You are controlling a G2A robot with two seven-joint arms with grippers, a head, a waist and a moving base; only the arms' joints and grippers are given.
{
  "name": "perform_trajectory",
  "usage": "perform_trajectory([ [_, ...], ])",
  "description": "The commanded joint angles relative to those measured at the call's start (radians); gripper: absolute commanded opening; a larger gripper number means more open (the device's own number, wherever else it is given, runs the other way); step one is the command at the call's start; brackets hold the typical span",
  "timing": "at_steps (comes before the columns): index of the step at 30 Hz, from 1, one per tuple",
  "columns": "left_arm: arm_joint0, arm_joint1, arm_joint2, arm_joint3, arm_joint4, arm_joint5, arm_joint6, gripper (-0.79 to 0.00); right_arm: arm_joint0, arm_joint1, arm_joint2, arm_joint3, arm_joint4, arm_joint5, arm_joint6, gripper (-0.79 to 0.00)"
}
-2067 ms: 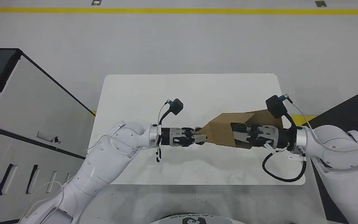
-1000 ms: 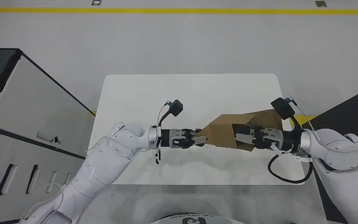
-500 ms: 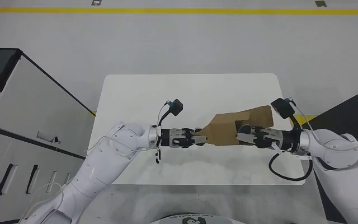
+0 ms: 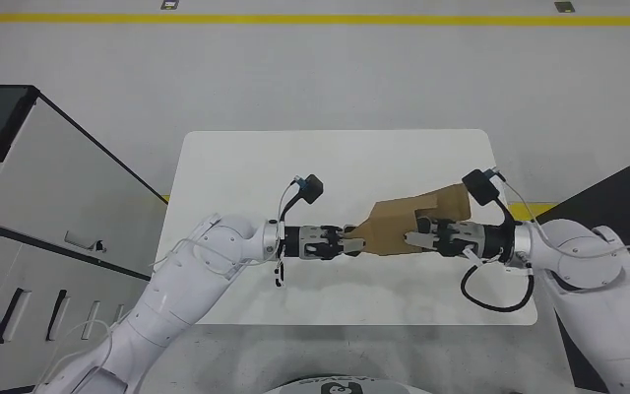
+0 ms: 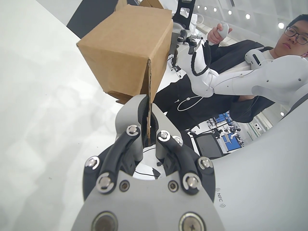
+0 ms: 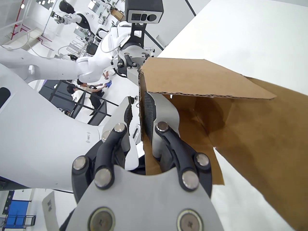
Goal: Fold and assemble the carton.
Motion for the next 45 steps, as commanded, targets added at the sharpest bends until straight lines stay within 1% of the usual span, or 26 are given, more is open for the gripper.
perform_trajectory([
  [1, 0.001, 0.001, -0.003, -0.002, 0.011, 0.005, 0.000, -0.785, 0.005, 0.000, -0.005, -0.004, -0.016, 0.014, -0.003, -0.717],
  [3, 0.004, 0.002, -0.005, -0.007, 0.020, 0.012, 0.001, -0.785, 0.010, 0.000, -0.010, -0.006, -0.029, 0.031, -0.004, -0.785],
  [8, 0.010, 0.004, -0.008, -0.018, 0.038, 0.023, 0.002, -0.785, 0.015, -0.001, -0.020, 0.007, -0.035, 0.058, -0.017, -0.785],
  [9, 0.010, 0.004, -0.007, -0.021, 0.040, 0.023, -0.001, -0.677, 0.013, -0.001, -0.022, 0.012, -0.027, 0.059, -0.022, -0.785],
  [10, 0.010, 0.005, -0.006, -0.023, 0.039, 0.024, -0.003, -0.434, 0.011, -0.002, -0.023, 0.019, -0.019, 0.054, -0.026, -0.785],
  [11, 0.011, 0.004, -0.005, -0.023, 0.033, 0.024, -0.006, -0.025, 0.009, -0.002, -0.024, 0.026, -0.008, 0.048, -0.029, -0.785],
  [12, 0.010, 0.004, -0.005, -0.023, 0.027, 0.023, -0.009, 0.000, 0.006, -0.003, -0.025, 0.036, 0.006, 0.041, -0.034, -0.785],
  [17, 0.005, 0.003, 0.000, -0.026, 0.006, 0.007, -0.017, 0.000, -0.004, -0.006, -0.041, 0.101, 0.067, -0.004, -0.038, -0.785],
  [24, 0.011, 0.004, -0.010, -0.025, -0.006, -0.015, 0.004, 0.000, 0.004, -0.012, -0.065, 0.182, 0.173, -0.069, -0.024, -0.785],
  [28, 0.023, 0.007, -0.023, -0.032, 0.005, -0.022, 0.021, 0.000, 0.005, -0.013, -0.057, 0.227, 0.283, -0.113, 0.000, -0.785],
  [31, 0.035, 0.010, -0.035, -0.039, 0.011, -0.026, 0.033, 0.000, 0.006, -0.013, -0.049, 0.265, 0.381, -0.138, 0.041, -0.785],
  [35, 0.049, 0.014, -0.047, -0.051, 0.021, -0.031, 0.046, 0.000, 0.011, -0.014, -0.046, 0.292, 0.488, -0.126, 0.063, -0.785],
  [38, 0.055, 0.016, -0.054, -0.057, 0.037, -0.014, 0.052, 0.000, 0.015, -0.015, -0.057, 0.307, 0.559, -0.105, 0.084, -0.785],
  [45, 0.055, 0.016, -0.056, -0.058, 0.050, -0.004, 0.052, 0.000, 0.015, -0.015, -0.057, 0.307, 0.559, -0.105, 0.084, -0.785],
])
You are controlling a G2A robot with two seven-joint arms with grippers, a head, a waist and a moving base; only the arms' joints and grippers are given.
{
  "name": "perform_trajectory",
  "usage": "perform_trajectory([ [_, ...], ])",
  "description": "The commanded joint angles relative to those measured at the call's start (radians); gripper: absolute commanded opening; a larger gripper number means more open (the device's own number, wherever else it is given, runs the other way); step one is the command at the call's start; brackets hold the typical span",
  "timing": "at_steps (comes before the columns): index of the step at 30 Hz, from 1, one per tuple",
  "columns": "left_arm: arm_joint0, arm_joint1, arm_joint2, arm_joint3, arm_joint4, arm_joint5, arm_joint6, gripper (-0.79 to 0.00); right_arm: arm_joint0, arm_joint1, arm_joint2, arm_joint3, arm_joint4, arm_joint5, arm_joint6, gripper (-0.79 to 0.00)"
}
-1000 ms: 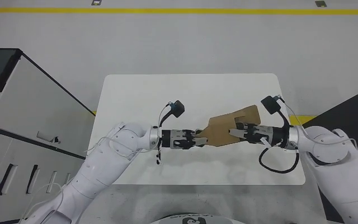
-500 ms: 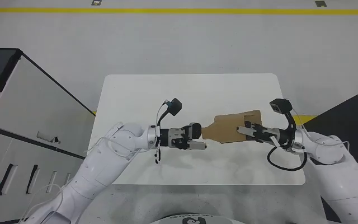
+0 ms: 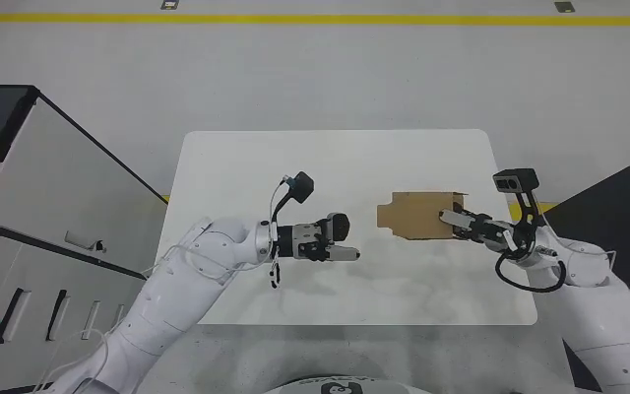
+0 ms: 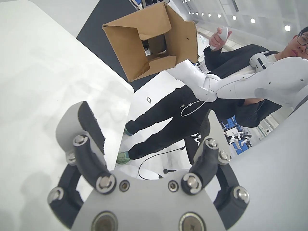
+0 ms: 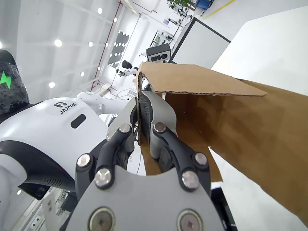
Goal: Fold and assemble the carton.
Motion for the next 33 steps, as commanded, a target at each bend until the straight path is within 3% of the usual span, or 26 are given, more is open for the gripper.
perform_trajectory([
  [1, 0.001, 0.000, 0.000, -0.002, 0.001, 0.002, 0.004, 0.000, 0.000, -0.002, -0.006, -0.012, 0.009, 0.013, -0.015, -0.785],
  [9, 0.015, 0.002, -0.012, -0.047, -0.014, -0.049, 0.026, -0.009, 0.042, -0.030, -0.071, 0.079, 0.384, 0.150, 0.150, -0.785],
  [10, 0.015, 0.003, -0.015, -0.051, -0.019, -0.054, 0.022, -0.145, 0.048, -0.034, -0.073, 0.098, 0.410, 0.164, 0.164, -0.785],
  [11, 0.015, 0.004, -0.018, -0.055, -0.023, -0.059, 0.019, -0.357, 0.054, -0.039, -0.078, 0.108, 0.431, 0.184, 0.184, -0.785],
  [13, 0.014, 0.005, -0.021, -0.065, -0.029, -0.061, 0.011, -0.536, 0.064, -0.050, -0.082, 0.135, 0.471, 0.209, 0.209, -0.785],
  [14, 0.013, 0.006, -0.023, -0.070, -0.030, -0.061, 0.008, -0.696, 0.068, -0.056, -0.084, 0.144, 0.484, 0.223, 0.223, -0.785],
  [15, 0.012, 0.006, -0.024, -0.074, -0.032, -0.063, 0.008, -0.785, 0.073, -0.061, -0.083, 0.155, 0.489, 0.231, 0.232, -0.785],
  [26, 0.003, 0.006, -0.023, -0.105, 0.014, -0.042, 0.012, -0.785, 0.078, -0.079, -0.081, 0.149, 0.458, 0.263, 0.208, -0.785],
  [33, -0.049, -0.008, 0.015, -0.138, -0.080, -0.028, 0.032, -0.785, 0.068, -0.088, -0.090, 0.150, 0.407, 0.267, 0.221, -0.785],
])
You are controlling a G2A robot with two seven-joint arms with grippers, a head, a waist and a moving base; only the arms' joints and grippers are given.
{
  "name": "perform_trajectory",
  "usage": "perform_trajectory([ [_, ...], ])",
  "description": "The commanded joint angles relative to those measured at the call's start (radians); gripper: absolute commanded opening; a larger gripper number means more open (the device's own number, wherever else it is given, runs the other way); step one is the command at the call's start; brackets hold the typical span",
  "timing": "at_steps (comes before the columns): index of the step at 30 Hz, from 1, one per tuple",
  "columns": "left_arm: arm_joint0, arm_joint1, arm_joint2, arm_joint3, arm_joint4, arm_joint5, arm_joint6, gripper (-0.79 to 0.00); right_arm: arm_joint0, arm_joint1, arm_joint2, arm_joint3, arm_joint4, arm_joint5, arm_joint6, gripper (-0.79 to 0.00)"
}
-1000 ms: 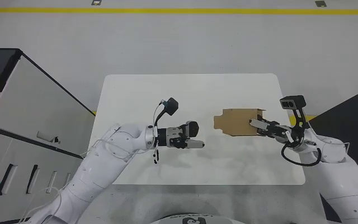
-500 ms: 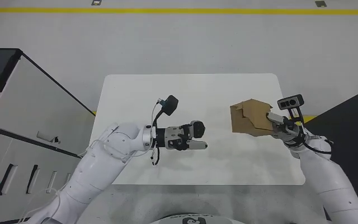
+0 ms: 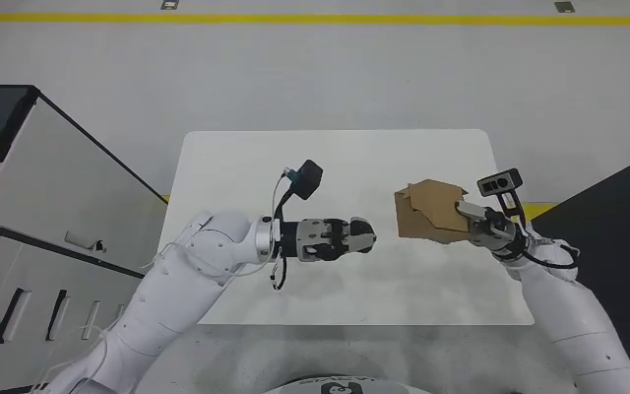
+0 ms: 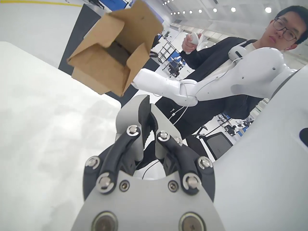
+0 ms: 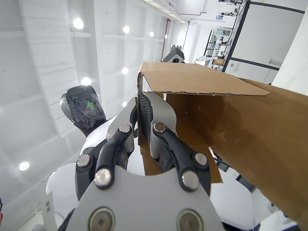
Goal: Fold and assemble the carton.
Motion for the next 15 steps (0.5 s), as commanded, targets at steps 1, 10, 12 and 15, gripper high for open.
perform_trajectory([
  [1, -0.019, -0.005, 0.014, 0.002, -0.039, 0.000, -0.004, -0.785, 0.000, -0.003, -0.003, 0.005, -0.008, -0.006, 0.012, -0.785],
  [10, -0.091, -0.030, 0.098, 0.058, -0.061, 0.075, -0.018, -0.785, 0.003, -0.017, -0.004, -0.005, -0.021, -0.013, 0.042, -0.785],
  [12, -0.101, -0.036, 0.115, 0.075, -0.060, 0.083, -0.005, -0.785, 0.002, -0.019, 0.000, -0.017, -0.034, -0.010, 0.045, -0.785],
  [15, -0.110, -0.045, 0.132, 0.093, -0.069, 0.085, 0.019, -0.785, -0.001, -0.023, 0.006, -0.029, -0.050, -0.007, 0.048, -0.785],
])
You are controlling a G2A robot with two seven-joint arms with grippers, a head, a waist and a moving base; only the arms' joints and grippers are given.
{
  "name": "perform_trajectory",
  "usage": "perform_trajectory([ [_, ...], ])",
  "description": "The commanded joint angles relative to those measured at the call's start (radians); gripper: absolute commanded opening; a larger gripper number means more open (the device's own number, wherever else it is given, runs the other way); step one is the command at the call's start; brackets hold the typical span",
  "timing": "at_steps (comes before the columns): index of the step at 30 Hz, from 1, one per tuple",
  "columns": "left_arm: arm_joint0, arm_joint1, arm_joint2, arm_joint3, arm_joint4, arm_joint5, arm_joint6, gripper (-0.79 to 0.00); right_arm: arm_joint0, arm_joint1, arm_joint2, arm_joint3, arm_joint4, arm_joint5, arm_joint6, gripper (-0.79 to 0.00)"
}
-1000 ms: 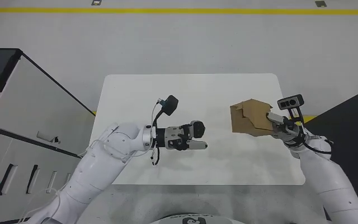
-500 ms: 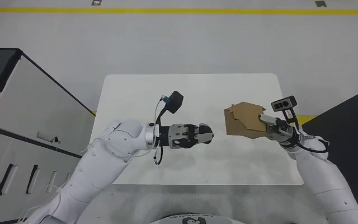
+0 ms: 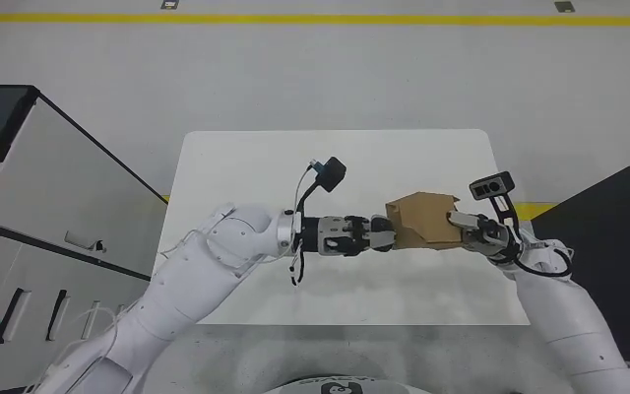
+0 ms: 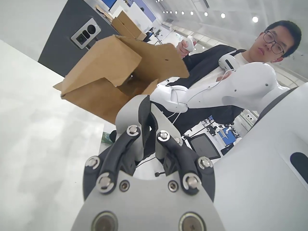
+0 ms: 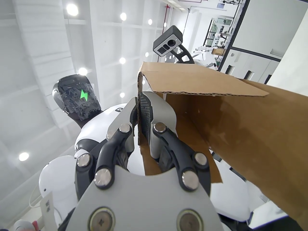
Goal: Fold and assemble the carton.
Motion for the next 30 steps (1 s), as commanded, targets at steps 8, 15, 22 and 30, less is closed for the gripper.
perform_trajectory([
  [8, -0.012, -0.014, 0.020, 0.023, -0.010, -0.012, 0.022, -0.785, -0.011, -0.011, 0.015, -0.020, -0.039, 0.006, 0.006, -0.785],
  [15, -0.019, -0.023, 0.034, 0.033, -0.004, -0.009, 0.013, -0.785, -0.010, -0.020, 0.017, -0.026, -0.060, 0.011, 0.011, -0.785],
  [22, -0.016, -0.024, 0.019, 0.032, 0.011, -0.009, 0.015, -0.785, -0.010, -0.027, 0.026, -0.024, -0.075, 0.013, 0.013, -0.785],
  [30, 0.006, -0.020, -0.010, 0.023, 0.017, -0.019, 0.021, -0.785, -0.012, -0.034, 0.033, -0.019, -0.093, 0.019, 0.019, -0.785],
])
